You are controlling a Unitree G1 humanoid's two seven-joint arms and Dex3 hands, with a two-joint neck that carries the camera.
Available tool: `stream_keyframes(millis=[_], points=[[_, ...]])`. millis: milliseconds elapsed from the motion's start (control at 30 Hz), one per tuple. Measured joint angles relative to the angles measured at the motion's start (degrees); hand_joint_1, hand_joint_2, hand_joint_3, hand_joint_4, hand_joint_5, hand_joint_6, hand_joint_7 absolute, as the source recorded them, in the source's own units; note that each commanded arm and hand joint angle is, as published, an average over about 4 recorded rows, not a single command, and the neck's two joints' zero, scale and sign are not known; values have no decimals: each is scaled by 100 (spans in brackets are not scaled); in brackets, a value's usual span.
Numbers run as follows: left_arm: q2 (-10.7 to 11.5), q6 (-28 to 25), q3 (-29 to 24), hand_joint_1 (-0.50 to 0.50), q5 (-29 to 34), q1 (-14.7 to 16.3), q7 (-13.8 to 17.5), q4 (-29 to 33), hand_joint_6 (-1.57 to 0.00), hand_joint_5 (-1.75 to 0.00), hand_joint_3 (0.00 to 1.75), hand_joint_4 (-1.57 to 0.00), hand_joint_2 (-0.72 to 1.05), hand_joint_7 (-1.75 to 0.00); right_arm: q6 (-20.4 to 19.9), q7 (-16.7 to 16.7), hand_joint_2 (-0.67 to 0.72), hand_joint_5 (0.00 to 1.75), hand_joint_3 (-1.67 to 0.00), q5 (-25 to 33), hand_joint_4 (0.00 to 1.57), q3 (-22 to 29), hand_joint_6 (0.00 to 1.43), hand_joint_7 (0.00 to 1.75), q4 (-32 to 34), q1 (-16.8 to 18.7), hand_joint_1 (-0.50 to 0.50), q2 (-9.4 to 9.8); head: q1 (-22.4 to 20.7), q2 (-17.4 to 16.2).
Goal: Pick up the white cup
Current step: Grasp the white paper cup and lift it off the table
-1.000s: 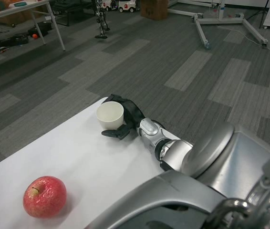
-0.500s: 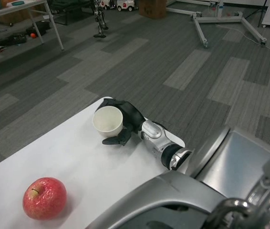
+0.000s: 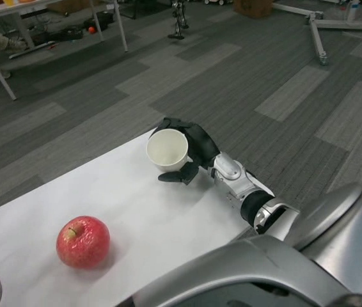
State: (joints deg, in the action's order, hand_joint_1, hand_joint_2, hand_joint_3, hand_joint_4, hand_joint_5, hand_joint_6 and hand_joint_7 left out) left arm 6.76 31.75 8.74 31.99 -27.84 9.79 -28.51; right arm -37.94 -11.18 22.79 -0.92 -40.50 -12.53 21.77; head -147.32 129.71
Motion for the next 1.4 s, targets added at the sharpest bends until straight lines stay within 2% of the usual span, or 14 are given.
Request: stream_keyframes(millis=[367, 500, 800, 967, 1100, 1400], points=[[-2, -3, 47, -50, -119, -115, 1, -78, 0, -10, 9, 0, 105, -7, 12, 233, -5, 165, -111, 2, 83, -319, 137, 112, 0, -141, -8, 73, -911, -254], [-2, -5, 63, -50, -154, -138, 1, -92, 0, -10, 9, 0, 105, -7, 21, 361, -5, 165, -111, 4, 86, -404, 137, 112, 21, -195, -8, 117, -1101, -290], [-1, -30, 162, -50, -161, -168, 14, -130, 0, -10, 4, 0, 105, -7, 106, 762, -8, 165, -111, 9, 86, -506, 136, 112, 395, -202, -8, 144, -1173, -220], [17, -208, 188, -50, -349, -168, 209, -186, 0, -10, 9, 0, 105, -7, 131, 1035, -10, 165, -111, 29, 86, -519, 136, 112, 749, -202, -8, 158, -1259, -75], [57, -406, 193, -50, -571, -156, 334, -209, 0, -10, 9, 0, 105, -7, 134, 1117, -10, 165, -111, 38, 87, -529, 135, 112, 931, -202, -8, 160, -1356, 25], [102, -489, 178, -50, -771, 82, 366, -212, 0, -10, 9, 0, 105, -7, 136, 1213, -10, 165, -111, 52, 88, -547, 136, 112, 1121, -202, -8, 165, -1429, 151]])
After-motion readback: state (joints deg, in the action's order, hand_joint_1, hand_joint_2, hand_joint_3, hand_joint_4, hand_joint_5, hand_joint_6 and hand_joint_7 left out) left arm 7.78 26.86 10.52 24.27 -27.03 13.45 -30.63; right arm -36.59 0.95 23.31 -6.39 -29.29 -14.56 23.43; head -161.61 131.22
